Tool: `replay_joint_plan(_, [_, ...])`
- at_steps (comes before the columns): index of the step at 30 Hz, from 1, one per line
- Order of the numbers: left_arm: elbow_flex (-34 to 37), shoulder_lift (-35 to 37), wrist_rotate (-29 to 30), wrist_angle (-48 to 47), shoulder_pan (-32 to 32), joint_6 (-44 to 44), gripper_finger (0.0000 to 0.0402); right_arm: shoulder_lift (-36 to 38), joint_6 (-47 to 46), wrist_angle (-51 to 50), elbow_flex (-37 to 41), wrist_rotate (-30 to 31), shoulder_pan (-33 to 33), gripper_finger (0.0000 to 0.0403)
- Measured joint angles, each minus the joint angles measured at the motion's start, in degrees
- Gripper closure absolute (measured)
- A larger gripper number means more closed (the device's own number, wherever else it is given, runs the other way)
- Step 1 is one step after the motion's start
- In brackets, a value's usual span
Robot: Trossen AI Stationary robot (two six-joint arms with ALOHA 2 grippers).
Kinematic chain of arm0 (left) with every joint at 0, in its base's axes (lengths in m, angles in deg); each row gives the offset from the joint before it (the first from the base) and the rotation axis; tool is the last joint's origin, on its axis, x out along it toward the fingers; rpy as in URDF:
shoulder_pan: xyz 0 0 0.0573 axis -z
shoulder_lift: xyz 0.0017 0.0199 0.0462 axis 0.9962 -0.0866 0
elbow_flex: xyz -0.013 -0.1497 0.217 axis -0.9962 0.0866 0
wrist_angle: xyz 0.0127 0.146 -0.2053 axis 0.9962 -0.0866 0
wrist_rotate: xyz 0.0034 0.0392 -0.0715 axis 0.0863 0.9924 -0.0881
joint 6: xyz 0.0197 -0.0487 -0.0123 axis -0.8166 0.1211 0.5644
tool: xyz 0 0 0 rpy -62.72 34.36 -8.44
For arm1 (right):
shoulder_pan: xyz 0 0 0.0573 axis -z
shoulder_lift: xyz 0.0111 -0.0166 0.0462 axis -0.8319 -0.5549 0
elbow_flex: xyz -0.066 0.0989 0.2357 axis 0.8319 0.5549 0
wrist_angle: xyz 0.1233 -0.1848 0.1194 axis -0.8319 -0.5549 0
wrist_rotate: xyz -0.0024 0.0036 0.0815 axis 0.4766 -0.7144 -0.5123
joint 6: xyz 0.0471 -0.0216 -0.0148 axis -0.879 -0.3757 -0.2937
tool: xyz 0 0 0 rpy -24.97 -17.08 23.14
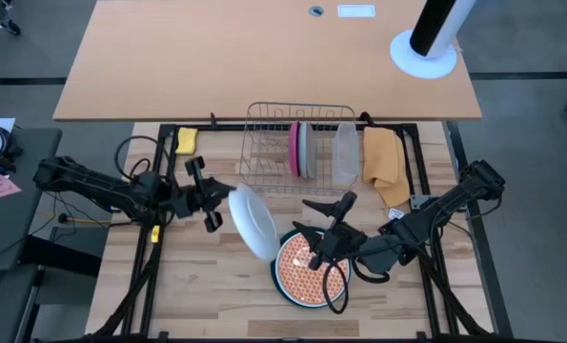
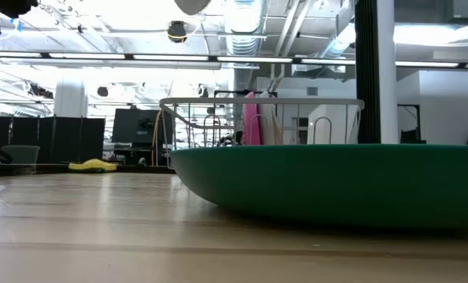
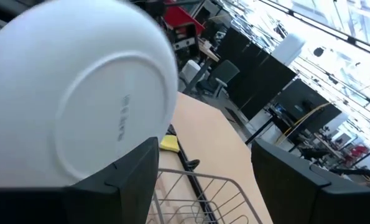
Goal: Sort dishes
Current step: Put the white plate into the dish rack
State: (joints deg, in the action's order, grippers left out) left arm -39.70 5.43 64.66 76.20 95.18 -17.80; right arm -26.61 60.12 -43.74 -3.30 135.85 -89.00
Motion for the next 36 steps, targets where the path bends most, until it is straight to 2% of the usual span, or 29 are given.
replay_joint_plan(2, [0.0, 0.0, -0.4, -0.84, 0.0, -6.8, 0.0401, 0.0, -0.03, 0.07, 0.0, 0.01, -0.34, 0.0147])
replay_joint_plan(4, [0.0, 0.0, 1.13, -0.68, 0.0, -9.71, 0.0401, 0.0, -0.49, 0.65, 0.0, -0.01, -0.45, 0.0147])
replay_joint_plan(6, [0.0, 0.0, 4.47, 0.58, 0.0, -9.78, 0.0401, 0.0, -1.87, 2.32, 0.0, -0.07, -0.7, 0.0147])
replay_joint_plan(10, [0.0, 0.04, 15.2, 2.56, 0.0, -6.73, 0.0401, 0.0, -6.27, 2.95, 0.0, -2.29, -0.72, 0.0147])
replay_joint_plan(14, [0.0, 0.04, 23.1, 3.46, -0.02, -3.17, 0.0401, -0.33, -6.2, 2.58, 0.0, -3.81, -0.52, 0.0147])
replay_joint_plan(18, [0.0, 0.0, 24.52, 4.42, -0.02, -1.58, 0.0401, -0.48, -7.29, 0.14, 0.0, -4.12, 0.96, 0.0147])
replay_joint_plan(25, [0.0, -0.62, 25.72, 4.79, -0.02, -0.15, 0.0401, -0.52, -17.4, -7.59, 0.0, -4.53, 5.02, 0.0147])
replay_joint_plan(28, [-0.02, -1.52, 30.04, 4.26, 0.0, -1.37, 0.0401, -0.5, -19.89, -9.09, 0.0, -4.56, 5.95, 0.0147])
replay_joint_plan(33, [-0.02, -4.15, 41.98, 5.22, -0.04, -3.11, 0.0401, -0.5, -20.04, -9.14, 0.0, -4.55, 6.19, 0.0147])
replay_joint_plan(36, [-0.02, -5.28, 42.39, 7.3, -0.14, -3.18, 0.0401, -0.51, -20.01, -10.73, 0.0, -4.53, 6.74, 0.0147])
